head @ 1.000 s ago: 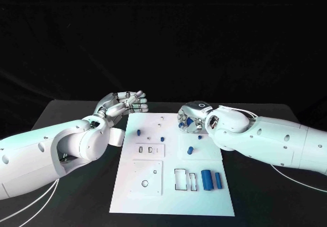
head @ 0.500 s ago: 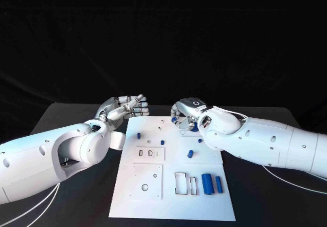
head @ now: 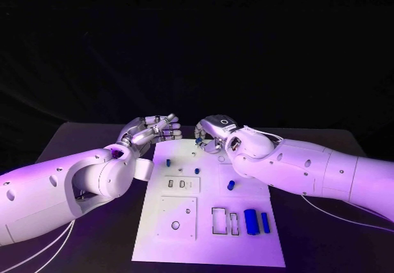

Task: Assemble the parts on the task board

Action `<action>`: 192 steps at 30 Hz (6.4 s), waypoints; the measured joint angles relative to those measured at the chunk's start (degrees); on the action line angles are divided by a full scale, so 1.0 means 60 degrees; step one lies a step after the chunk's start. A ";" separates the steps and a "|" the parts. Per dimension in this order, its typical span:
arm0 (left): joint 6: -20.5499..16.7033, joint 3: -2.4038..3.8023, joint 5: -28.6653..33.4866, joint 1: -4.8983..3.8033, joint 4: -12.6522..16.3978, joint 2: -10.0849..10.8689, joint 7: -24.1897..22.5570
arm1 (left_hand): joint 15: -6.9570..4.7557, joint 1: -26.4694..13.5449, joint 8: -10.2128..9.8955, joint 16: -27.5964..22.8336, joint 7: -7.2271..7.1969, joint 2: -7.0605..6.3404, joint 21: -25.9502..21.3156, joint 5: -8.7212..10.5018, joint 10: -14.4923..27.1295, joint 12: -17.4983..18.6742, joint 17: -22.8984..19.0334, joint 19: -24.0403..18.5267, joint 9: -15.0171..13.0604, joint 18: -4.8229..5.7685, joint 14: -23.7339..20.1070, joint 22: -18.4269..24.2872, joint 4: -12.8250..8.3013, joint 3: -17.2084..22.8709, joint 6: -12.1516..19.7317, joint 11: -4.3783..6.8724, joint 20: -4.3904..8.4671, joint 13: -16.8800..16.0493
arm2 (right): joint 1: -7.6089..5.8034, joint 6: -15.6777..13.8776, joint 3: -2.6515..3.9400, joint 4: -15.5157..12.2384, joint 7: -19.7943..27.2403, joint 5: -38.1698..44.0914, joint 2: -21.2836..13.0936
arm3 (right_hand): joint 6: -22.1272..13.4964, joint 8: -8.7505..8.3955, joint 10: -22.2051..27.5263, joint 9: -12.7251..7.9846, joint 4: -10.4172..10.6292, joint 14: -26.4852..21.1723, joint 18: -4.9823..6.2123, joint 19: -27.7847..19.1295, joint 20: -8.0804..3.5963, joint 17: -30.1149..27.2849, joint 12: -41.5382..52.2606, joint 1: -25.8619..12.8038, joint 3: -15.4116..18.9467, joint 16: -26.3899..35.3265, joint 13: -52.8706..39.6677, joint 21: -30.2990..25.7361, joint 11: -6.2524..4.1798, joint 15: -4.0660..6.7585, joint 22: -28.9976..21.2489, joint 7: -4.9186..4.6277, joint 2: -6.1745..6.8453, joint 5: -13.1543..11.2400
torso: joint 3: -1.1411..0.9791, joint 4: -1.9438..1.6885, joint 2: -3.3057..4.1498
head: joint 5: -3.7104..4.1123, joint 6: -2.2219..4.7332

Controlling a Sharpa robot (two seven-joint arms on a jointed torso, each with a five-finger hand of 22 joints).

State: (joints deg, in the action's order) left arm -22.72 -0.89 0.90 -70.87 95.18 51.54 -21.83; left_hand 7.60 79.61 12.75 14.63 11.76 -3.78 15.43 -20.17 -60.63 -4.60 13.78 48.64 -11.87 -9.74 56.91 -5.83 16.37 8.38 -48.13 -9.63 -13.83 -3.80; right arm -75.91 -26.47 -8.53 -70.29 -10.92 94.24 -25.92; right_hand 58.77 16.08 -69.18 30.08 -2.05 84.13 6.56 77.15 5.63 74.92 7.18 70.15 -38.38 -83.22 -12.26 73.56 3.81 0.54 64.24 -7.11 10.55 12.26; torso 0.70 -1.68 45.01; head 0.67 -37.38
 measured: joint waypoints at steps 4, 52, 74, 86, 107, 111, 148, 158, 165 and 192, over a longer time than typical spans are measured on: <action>0.0018 0.0002 0.0009 0.0000 0.0000 -0.0014 0.0000 | 0.0000 0.0000 0.0000 0.0000 0.0000 0.0000 0.0000 0.0000 0.0000 0.0000 -0.0001 0.0000 0.0000 0.0000 0.0000 0.0000 0.0000 0.0000 0.0000 0.0000 0.0000 0.0000 | 0.0019 0.0034 -0.0003 0.0225 0.0015 -0.0098 0.0128 | -0.0009 -0.0008 0.0000 0.0001 0.0015 0.0000 0.0002 -0.0035 -0.0034 -0.0001 -0.0003 0.0000 -0.0015 0.0000 0.0001 0.0000 0.0000 0.0000 -0.0026 -0.0008 0.0000 -0.0018 | 0.0010 -0.0005 0.0009 | -0.0010 -0.0002; 0.0158 0.0004 0.0029 -0.0104 0.0002 -0.0018 0.0057 | 0.0000 0.0000 0.0000 -0.0036 0.0000 0.0000 -0.0034 0.0000 0.0000 -0.0001 0.0023 0.0000 0.0008 0.0000 0.0000 0.0021 0.0000 0.0000 0.0000 0.0000 0.0000 -0.0010 | 0.0139 0.0617 -0.0005 0.0915 0.0132 -0.0494 0.0622 | -0.0469 -0.0288 0.0453 0.0547 0.0094 -0.0030 0.0007 -0.0303 0.0082 -0.0024 -0.0204 -0.0232 -0.0092 0.0002 -0.0030 -0.0286 0.0176 -0.0078 -0.0374 -0.0175 0.0233 -0.0163 | 0.0001 0.0005 0.0040 | -0.0105 -0.0160; 0.0284 0.0000 0.0029 -0.0113 -0.0119 0.0061 0.0122 | 0.0000 0.0000 -0.0036 -0.0036 0.0034 0.0000 -0.0033 0.0000 0.0000 0.0038 0.0030 0.0000 0.0007 0.0001 0.0000 0.0032 -0.0028 -0.0028 0.0034 0.0000 0.0000 -0.0013 | 0.0126 0.0716 0.0009 -0.1160 -0.0015 -0.0476 -0.1377 | -0.0947 -0.0929 0.1174 0.0089 0.0354 -0.0018 0.0010 -0.0868 0.0352 -0.0751 0.0054 -0.0253 0.0890 0.0316 0.0046 -0.1018 0.0385 -0.0396 -0.1117 -0.0410 0.0530 -0.0235 | -0.0018 0.0064 0.0002 | -0.0082 -0.0156; 0.0360 0.0000 0.0030 -0.0113 -0.0226 0.0125 0.0155 | 0.0000 0.0000 -0.0036 -0.0036 0.0034 0.0000 -0.0033 0.0000 0.0000 0.0038 0.0039 0.0000 0.0006 0.0000 0.0000 0.0031 -0.0028 -0.0028 0.0034 0.0000 0.0000 -0.0017 | -0.0155 0.0677 0.0150 -0.2099 -0.0662 -0.1805 -0.3037 | -0.2188 -0.0415 0.0671 0.0230 0.1718 -0.0017 0.0011 -0.0475 -0.0159 -0.0429 0.4991 -0.0023 0.3315 0.0167 -0.3498 -0.1033 -0.0155 0.0082 -0.0776 -0.0133 0.0622 0.0423 | -0.0048 0.0212 -0.0111 | -0.0037 -0.0089; 0.0412 -0.0003 0.0026 -0.0112 -0.0268 0.0195 0.0200 | 0.0000 0.0000 -0.0036 -0.0036 0.0034 0.0000 -0.0033 0.0000 0.0000 0.0038 0.0045 0.0000 0.0005 0.0001 0.0000 0.0038 -0.0028 -0.0028 0.0034 0.0001 0.0000 -0.0024 | -0.0154 0.1559 0.0152 -0.1546 -0.1402 -0.3067 -0.2735 | -0.2953 0.1088 -0.1156 0.0028 0.2918 -0.0017 -0.0290 0.0499 -0.0016 0.0007 1.1613 0.1311 0.3810 -0.1097 -0.9845 0.0441 -0.0046 0.0082 0.1325 -0.0192 0.0635 0.1174 | -0.0079 0.0199 -0.0116 | -0.0091 -0.0132; 0.0414 -0.0004 0.0026 -0.0112 -0.0262 0.0197 0.0206 | 0.0000 0.0000 -0.0036 -0.0036 0.0034 0.0000 -0.0033 0.0000 0.0000 0.0038 0.0053 0.0000 0.0005 0.0001 0.0000 0.0038 -0.0028 -0.0028 0.0034 0.0000 0.0000 -0.0024 | -0.0147 0.1587 0.0149 -0.1497 -0.1419 -0.3082 -0.2664 | -0.2953 0.1088 -0.1156 0.0017 0.2918 -0.0017 -0.0290 0.0499 -0.0016 0.0007 1.1663 0.1311 0.3809 -0.1097 -0.9903 0.0441 -0.0046 0.0081 0.1369 -0.0192 0.0635 0.1211 | -0.0066 0.0198 -0.0116 | -0.0102 -0.0163; 0.0424 -0.0003 0.0024 -0.0113 -0.0257 0.0187 0.0248 | 0.0034 0.0000 -0.0035 -0.0084 0.0033 0.0000 -0.0069 0.0000 0.0000 0.0038 0.0069 0.0000 0.0004 0.0001 -0.0034 0.0054 -0.0028 -0.0027 0.0034 0.0000 0.0000 -0.0020 | -0.0014 0.1826 0.0120 -0.1202 -0.1457 -0.3038 -0.2281 | -0.2952 0.1272 -0.1300 -0.0055 0.3042 -0.0052 -0.0289 0.0566 -0.0015 0.0002 1.1858 0.1347 0.3719 -0.1093 -1.0102 0.0551 -0.0039 0.0047 0.1493 -0.0193 0.0597 0.1209 | -0.0085 0.0211 -0.0128 | -0.0172 -0.0232; 0.0433 -0.0003 0.0023 -0.0113 -0.0262 0.0184 0.0260 | 0.0034 0.0000 -0.0035 -0.0084 0.0034 0.0000 -0.0069 0.0000 0.0000 0.0038 0.0069 0.0000 0.0004 0.0001 -0.0034 0.0053 -0.0028 -0.0027 0.0034 0.0000 0.0000 -0.0019 | -0.0011 0.1828 0.0127 -0.1135 -0.1457 -0.3065 -0.2237 | -0.2375 0.1500 -0.1453 -0.0259 0.3015 -0.0052 -0.0290 0.0565 -0.0015 0.0001 1.2079 0.1390 0.3039 -0.1093 -1.0349 0.0610 -0.0124 0.0047 0.1623 -0.0098 0.0464 0.0958 | -0.0084 0.0213 -0.0129 | -0.0185 -0.0232; 0.0449 -0.0003 0.0022 -0.0113 -0.0267 0.0174 0.0272 | 0.0034 0.0000 -0.0035 -0.0084 0.0034 0.0000 -0.0068 0.0000 0.0000 0.0037 0.0068 0.0000 0.0004 0.0000 -0.0034 0.0053 -0.0028 -0.0027 0.0034 0.0000 0.0000 -0.0019 | -0.0002 0.1818 0.0131 -0.1114 -0.1456 -0.3067 -0.2207 | -0.2218 0.1531 -0.1532 -0.0304 0.3010 -0.0052 -0.0289 0.0600 -0.0050 0.0000 1.2135 0.1366 0.2908 -0.1093 -1.0439 0.0610 -0.0149 0.0047 0.1655 -0.0048 0.0440 0.0893 | -0.0084 0.0219 -0.0130 | -0.0191 -0.0241; 0.0508 -0.0003 0.0021 -0.0112 -0.0371 0.0124 0.0325 | 0.0034 0.0000 -0.0035 -0.0083 0.0033 0.0000 -0.0068 0.0000 0.0000 0.0037 0.0082 0.0000 0.0004 0.0001 -0.0034 0.0063 -0.0028 -0.0027 0.0034 0.0000 0.0000 -0.0027 | 0.0020 0.0513 0.0125 -0.2177 -0.1584 -0.1256 -0.2024 | -0.1835 0.1585 -0.1779 -0.0436 0.2897 -0.0015 -0.0288 0.0736 -0.0186 -0.0001 1.2293 0.1262 0.2262 -0.1092 -1.0449 0.0814 -0.0278 0.0153 0.1785 0.0032 0.0495 0.0837 | -0.0084 0.0222 -0.0146 | -0.0170 -0.0136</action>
State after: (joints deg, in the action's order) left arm -19.67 -0.91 1.02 -71.54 92.95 52.28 -19.88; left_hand 7.81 79.61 12.54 14.13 11.96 -3.78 15.03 -20.17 -60.63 -4.38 14.27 48.64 -11.84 -9.73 56.71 -5.45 16.20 8.22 -47.93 -9.63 -13.83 -3.96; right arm -75.79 -23.39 -7.78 -83.36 -20.42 86.70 -38.06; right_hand 47.76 25.59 -79.85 27.46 15.33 84.04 4.83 81.56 4.51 74.91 80.93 77.72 -24.81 -89.77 -74.95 78.44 2.14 1.46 74.95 -6.92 13.52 17.28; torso 0.20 -0.35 44.13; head -0.35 -38.19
